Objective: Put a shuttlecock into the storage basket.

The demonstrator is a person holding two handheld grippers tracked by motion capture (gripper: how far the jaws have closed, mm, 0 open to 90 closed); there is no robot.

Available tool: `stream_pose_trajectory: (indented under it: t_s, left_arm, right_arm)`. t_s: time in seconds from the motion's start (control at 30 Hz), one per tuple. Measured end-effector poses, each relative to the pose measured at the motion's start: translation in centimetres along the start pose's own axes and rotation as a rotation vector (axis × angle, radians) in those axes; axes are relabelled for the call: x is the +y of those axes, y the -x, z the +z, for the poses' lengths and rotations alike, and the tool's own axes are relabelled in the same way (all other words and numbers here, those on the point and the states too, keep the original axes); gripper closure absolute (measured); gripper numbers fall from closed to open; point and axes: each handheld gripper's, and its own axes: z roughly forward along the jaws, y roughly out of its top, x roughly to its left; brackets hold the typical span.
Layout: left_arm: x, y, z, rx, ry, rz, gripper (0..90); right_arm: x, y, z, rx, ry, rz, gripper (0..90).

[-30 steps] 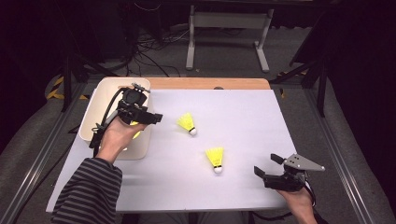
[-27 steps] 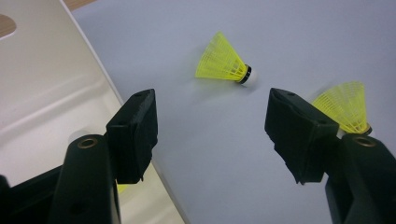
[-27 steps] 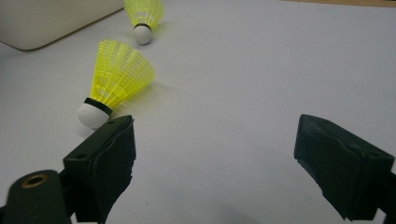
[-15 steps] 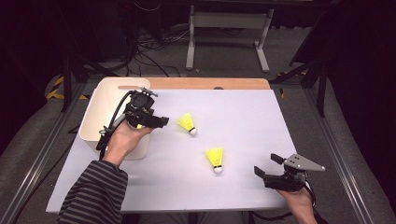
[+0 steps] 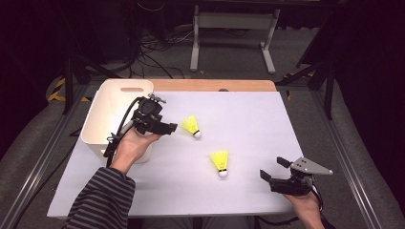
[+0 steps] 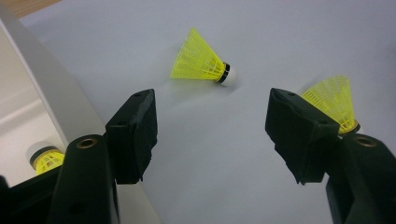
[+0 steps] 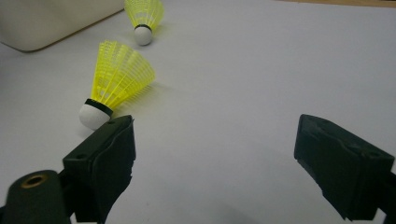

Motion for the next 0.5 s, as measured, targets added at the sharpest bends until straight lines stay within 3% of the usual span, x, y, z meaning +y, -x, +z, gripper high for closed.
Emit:
stream_pose_trajectory:
  t_s: [0.5]
  left_arm:
    - [-1.0,0.5,1.3,-0.021,0.007,-0.015,34.8]
  right_arm:
    - [0.0,0.0,-0.1,-0.001,0.004,0.004,13.0]
